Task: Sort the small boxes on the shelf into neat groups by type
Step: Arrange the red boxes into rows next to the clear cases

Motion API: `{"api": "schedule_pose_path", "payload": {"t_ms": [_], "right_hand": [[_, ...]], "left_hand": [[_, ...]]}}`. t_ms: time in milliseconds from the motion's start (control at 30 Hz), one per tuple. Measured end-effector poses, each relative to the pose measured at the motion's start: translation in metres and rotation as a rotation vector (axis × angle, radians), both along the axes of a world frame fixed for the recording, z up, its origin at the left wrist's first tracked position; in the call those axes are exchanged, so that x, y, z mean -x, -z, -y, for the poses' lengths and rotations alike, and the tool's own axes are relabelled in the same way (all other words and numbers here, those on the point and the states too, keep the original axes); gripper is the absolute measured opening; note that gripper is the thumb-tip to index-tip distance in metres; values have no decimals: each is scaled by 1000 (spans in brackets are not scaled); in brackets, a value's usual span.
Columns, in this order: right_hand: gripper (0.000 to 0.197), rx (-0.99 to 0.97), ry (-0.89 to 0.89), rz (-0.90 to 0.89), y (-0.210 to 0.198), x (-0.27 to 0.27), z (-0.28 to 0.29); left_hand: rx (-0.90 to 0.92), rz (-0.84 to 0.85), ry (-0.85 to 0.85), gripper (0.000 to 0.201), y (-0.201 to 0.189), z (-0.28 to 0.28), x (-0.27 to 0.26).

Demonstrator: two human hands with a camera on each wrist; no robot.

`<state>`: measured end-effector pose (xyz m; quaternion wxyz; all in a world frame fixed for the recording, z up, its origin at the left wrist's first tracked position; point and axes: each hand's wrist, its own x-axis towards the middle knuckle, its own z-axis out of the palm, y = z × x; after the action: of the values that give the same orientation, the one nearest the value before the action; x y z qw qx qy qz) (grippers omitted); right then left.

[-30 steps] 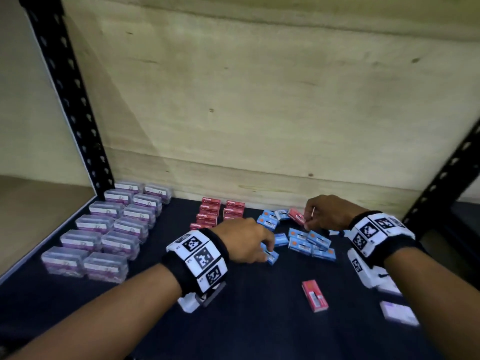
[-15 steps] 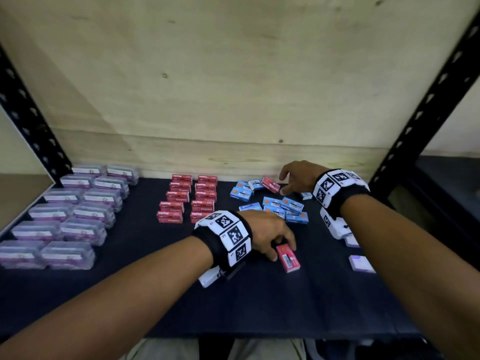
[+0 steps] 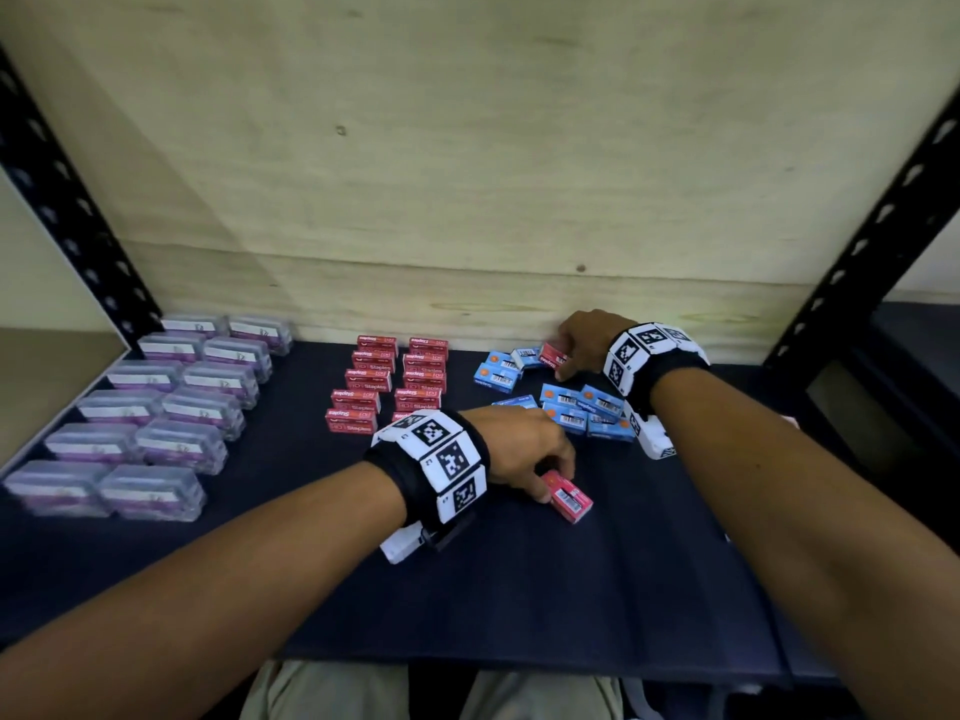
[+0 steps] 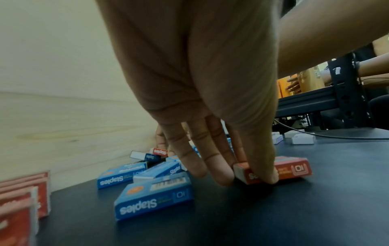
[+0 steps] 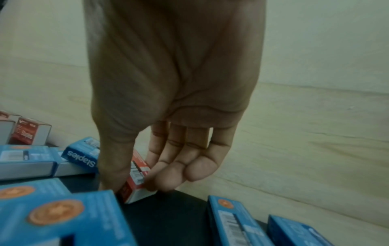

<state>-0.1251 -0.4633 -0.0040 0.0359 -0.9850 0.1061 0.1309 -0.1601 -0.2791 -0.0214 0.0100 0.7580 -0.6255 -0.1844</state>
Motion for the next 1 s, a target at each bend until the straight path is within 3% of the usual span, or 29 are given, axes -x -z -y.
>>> {"api": "schedule_pose_path", "payload": {"t_ms": [200, 400, 633, 1000], "right_hand": [[40, -11, -20, -14, -8, 3, 3], [19, -230, -44, -37, -32, 21, 2], [24, -432, -53, -57, -41, 35, -22], [15, -358, -261, -160, -44, 45, -97]], "left_hand": [[8, -72, -120, 33, -7, -16, -7], [51, -86, -186, 36, -25, -56, -28], [94, -95, -363, 29, -31, -106, -44], [5, -64, -518, 33, -30, -165, -48]]}}
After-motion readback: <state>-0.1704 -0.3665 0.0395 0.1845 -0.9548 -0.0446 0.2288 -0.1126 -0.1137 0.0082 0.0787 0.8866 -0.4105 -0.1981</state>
